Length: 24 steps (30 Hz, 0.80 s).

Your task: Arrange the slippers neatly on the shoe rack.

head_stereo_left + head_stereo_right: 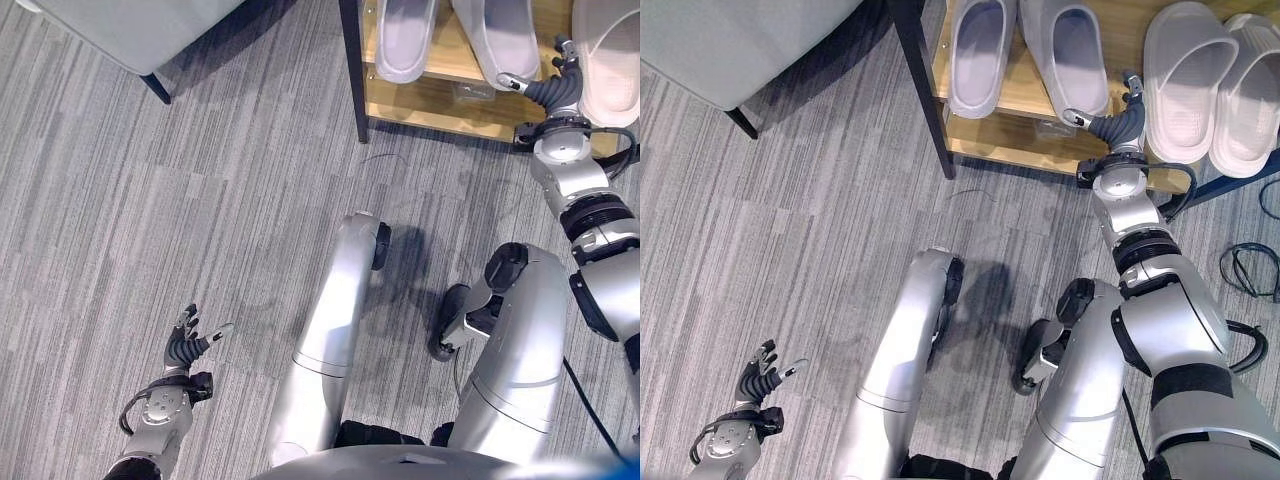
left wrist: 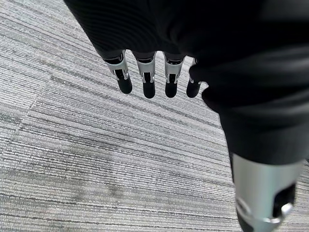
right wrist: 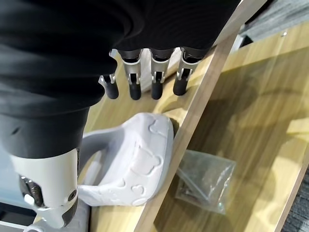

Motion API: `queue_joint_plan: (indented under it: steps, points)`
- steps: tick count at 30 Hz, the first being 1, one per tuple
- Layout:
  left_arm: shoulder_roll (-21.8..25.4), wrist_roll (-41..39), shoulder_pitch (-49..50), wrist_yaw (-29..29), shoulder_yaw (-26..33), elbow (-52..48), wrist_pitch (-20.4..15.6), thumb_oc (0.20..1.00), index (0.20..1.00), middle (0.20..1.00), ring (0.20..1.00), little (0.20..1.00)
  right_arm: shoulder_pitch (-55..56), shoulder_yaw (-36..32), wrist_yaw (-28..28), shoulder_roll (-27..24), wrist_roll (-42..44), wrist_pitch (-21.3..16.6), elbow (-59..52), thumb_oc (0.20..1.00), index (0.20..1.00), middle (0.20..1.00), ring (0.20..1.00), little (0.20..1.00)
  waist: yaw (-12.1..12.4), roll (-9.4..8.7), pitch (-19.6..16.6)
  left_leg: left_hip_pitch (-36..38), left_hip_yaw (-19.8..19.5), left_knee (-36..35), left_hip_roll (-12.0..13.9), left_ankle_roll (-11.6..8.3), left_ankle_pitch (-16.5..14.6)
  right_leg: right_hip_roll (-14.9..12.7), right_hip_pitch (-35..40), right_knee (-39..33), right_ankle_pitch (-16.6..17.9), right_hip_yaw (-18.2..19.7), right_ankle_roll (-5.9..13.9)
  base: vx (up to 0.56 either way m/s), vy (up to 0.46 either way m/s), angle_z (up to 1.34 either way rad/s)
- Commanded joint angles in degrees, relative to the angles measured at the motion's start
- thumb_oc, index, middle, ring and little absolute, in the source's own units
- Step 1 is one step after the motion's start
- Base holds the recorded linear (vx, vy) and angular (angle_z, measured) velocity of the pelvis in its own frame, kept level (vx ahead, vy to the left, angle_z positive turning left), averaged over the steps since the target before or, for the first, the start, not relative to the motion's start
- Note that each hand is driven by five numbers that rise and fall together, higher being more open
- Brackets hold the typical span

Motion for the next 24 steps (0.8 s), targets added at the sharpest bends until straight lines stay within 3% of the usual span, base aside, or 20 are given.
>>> queue_joint_plan:
  steps: [1,18,24]
  points:
    - [1.7,-1.5,2.2,1.7,-0.1,0.4,-1.2,1.000,1.000,1.000,1.000,1.000,-0.9,2.3,0.7,0.6,-0.3,-2.1,-3.6,1.000,1.000,1.000,1.000,1.000,3.5,-1.25,-1.3,-1.7,-6.4,-4.8,-3.0,-2.09,-0.7,-2.1,1.9,1.7,2.9,8.9,-3.84,0.00,0.000,0.00]
    - [-1.5,-0.1,-0.5,3.2,1.4,5.1,-0.5,1.000,1.000,1.000,1.000,1.000,5.3,5.1,3.4,3.6,-2.3,-4.3,-24.0,1.000,1.000,1.000,1.000,1.000,1.6,-3.94,-1.3,-1.7,-5.9,-3.4,-2.3,-2.43,-1.8,-1.1,1.2,3.3,2.5,10.0,-3.88,0.01,-0.002,-0.02]
    - [-2.2,0.2,-1.2,3.6,1.5,6.1,-0.4,1.000,1.000,1.000,1.000,1.000,6.2,4.7,3.5,4.0,-2.2,-4.6,-26.0,1.000,1.000,1.000,1.000,1.000,1.2,-4.57,-1.3,-1.7,-5.8,-3.0,-2.2,-2.45,-1.9,-0.8,1.0,3.9,2.4,10.4,-3.80,0.00,0.000,0.00]
